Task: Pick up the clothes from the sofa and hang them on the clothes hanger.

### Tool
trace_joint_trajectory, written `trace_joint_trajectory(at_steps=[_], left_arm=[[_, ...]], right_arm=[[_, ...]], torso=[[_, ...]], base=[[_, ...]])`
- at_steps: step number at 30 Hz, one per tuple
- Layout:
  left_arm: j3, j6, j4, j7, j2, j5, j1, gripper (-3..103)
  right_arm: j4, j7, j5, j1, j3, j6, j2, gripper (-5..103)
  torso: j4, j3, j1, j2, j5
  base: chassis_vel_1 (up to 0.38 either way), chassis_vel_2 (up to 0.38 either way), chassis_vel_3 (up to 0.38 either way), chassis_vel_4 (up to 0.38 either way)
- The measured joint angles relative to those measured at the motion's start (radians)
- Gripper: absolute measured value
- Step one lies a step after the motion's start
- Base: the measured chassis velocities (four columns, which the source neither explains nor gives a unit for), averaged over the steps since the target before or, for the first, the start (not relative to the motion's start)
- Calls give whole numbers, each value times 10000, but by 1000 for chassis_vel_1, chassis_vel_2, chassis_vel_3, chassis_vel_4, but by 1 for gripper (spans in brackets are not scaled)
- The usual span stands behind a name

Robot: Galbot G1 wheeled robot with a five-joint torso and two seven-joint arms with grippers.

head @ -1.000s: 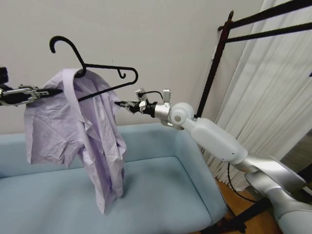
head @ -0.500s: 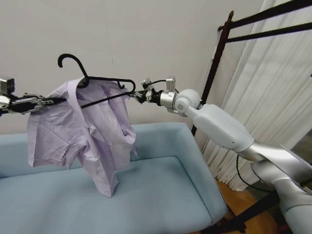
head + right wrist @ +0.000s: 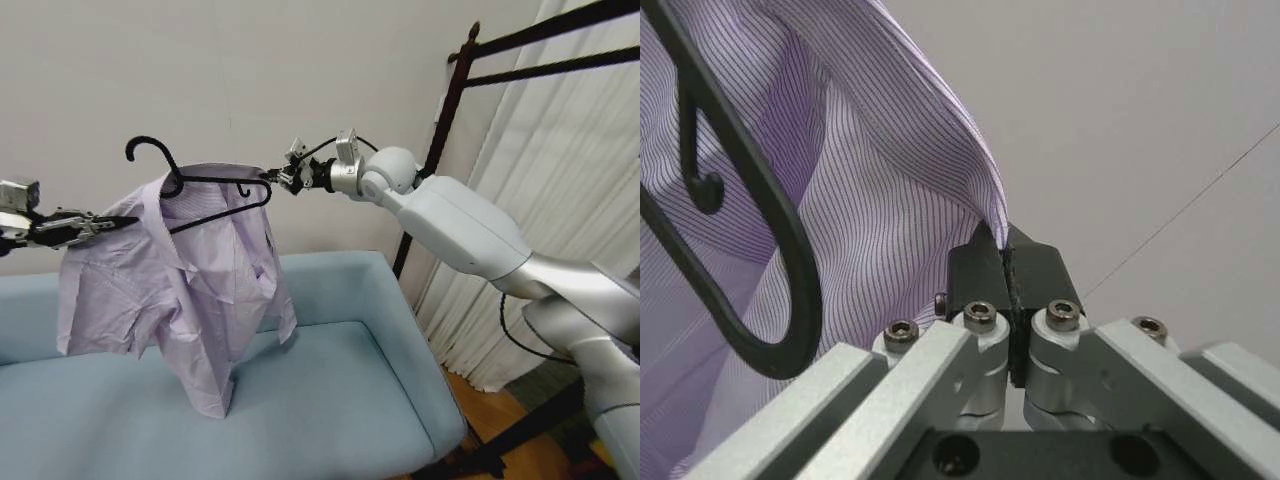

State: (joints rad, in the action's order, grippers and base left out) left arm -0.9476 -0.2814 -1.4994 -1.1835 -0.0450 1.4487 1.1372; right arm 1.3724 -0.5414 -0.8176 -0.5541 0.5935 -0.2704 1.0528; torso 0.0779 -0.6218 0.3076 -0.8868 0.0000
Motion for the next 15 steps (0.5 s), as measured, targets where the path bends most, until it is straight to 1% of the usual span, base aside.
trace_joint_trajectory(at_steps=[1,4,5,8,9,12,15], left_arm=[[0,0,0,0,0,0,0,2],[27,0,-98,442,-68,-6,-40,2],[27,0,-98,442,-68,-6,-40,2],[47,17,-239,1096,-180,-4,-86,2],[47,17,-239,1096,-180,-4,-86,2],[50,30,-342,1394,-291,-153,-110,2],[51,30,-360,1466,-306,-232,-121,2]], right_arm=[[0,0,0,0,0,0,0,0],[6,-61,476,-145,36,29,-5,0],[6,-61,476,-145,36,29,-5,0],[-16,-51,798,-181,85,81,-55,0],[-16,-51,798,-181,85,81,-55,0],[-52,129,1028,-139,124,115,-96,0],[-46,330,1177,-128,128,112,-72,0]], torso=[[0,0,0,0,0],[0,0,0,0,0],[0,0,0,0,0],[0,0,-1,0,0],[0,0,-1,0,0],[1,0,0,0,0],[1,0,0,0,0]], base=[[0,0,0,0],[0,0,0,0],[0,0,0,0],[0,0,0,0],[0,0,0,0],[0,0,0,0],[0,0,0,0]])
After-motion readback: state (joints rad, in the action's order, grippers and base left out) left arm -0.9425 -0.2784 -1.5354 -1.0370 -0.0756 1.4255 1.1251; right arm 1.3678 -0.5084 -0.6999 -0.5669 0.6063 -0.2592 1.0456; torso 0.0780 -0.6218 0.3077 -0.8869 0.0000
